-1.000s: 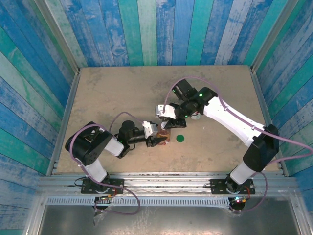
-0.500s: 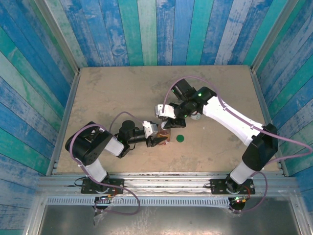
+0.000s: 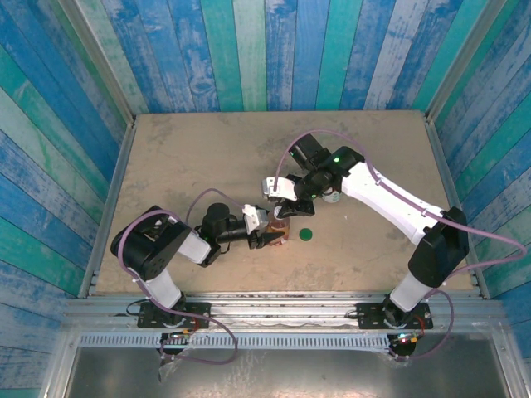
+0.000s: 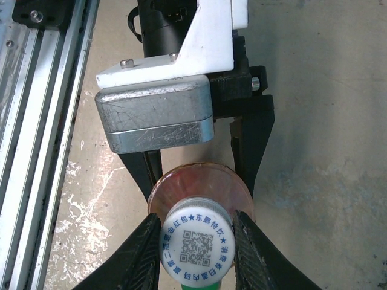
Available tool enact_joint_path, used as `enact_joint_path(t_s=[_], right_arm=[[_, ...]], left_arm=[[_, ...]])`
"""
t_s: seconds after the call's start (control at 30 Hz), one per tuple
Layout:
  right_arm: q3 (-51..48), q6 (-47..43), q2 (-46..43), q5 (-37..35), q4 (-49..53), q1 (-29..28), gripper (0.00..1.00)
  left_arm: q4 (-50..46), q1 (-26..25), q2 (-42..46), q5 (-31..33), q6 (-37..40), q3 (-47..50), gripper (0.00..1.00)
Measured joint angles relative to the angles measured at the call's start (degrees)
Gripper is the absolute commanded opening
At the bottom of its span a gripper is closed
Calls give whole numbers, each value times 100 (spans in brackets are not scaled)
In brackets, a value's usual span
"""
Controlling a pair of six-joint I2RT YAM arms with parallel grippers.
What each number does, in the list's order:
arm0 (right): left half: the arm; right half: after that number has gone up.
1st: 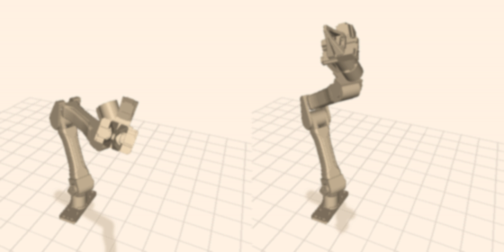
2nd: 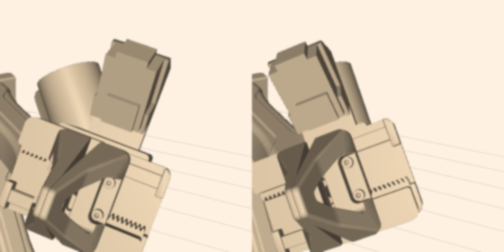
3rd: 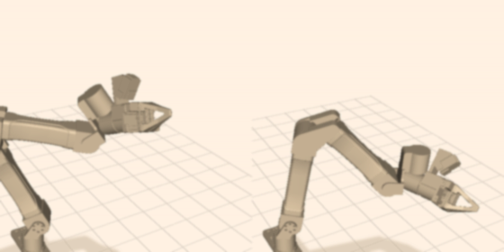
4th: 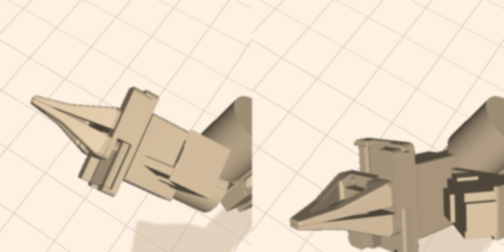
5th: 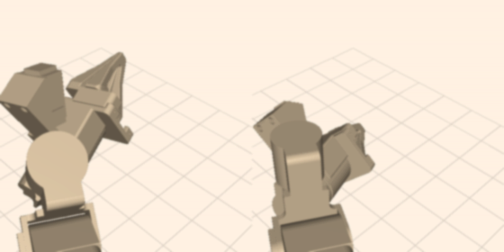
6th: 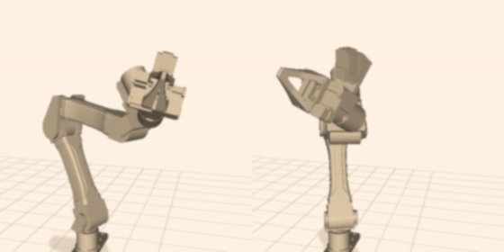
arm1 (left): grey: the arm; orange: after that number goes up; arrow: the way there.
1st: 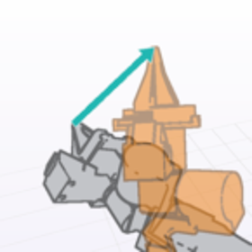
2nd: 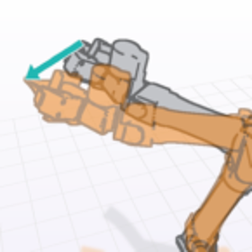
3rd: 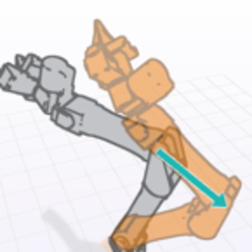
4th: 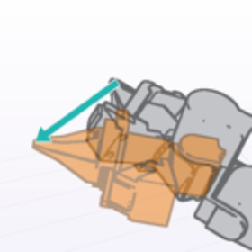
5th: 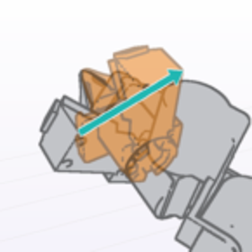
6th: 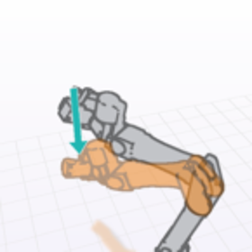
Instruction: Screw on the bottle caps
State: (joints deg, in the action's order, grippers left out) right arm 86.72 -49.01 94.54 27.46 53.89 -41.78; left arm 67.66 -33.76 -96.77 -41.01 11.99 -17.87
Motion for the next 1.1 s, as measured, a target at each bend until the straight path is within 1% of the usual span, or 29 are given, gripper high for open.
enact_joint_path(t_s=[0.17, 0.27, 0.37, 0.5, 0.53, 0.63, 0.73, 0.8, 0.93, 1.1], right_arm=[[0, 426, -2, -173, -66, -55, 33], [-76, 1025, -55, -398, -245, -131, 31], [-404, 1814, -273, -723, -693, -254, 27], [-866, 2918, -601, -1327, -1303, -511, 28], [-929, 3156, -647, -1471, -1399, -577, 26], [-1023, 4050, -721, -2055, -1565, -809, 25], [-1060, 4850, -750, -2695, -1650, -1073, 26], [-1119, 5209, -789, -3143, -1709, -1259, 26], [-1147, 5615, -804, -3705, -1755, -1443, 27], [-1145, 5707, -804, -3829, -1784, -1473, 33]], left_arm=[[-9, 2, -2, 26, -35, -11, 62], [-46, 4, -7, 61, -109, -33, 62], [-68, 7, -7, 107, -157, -42, 62], [-61, 7, -11, 140, -214, -42, 62], [-59, 9, -13, 146, -238, -42, 62], [-59, 17, -13, 164, -286, -42, 63], [-55, 17, -13, 192, -321, -42, 62], [-52, 17, -13, 205, -323, -42, 62], [-63, 15, -11, 221, -339, -52, 62], [-94, 4, -13, 254, -348, -87, 63]])
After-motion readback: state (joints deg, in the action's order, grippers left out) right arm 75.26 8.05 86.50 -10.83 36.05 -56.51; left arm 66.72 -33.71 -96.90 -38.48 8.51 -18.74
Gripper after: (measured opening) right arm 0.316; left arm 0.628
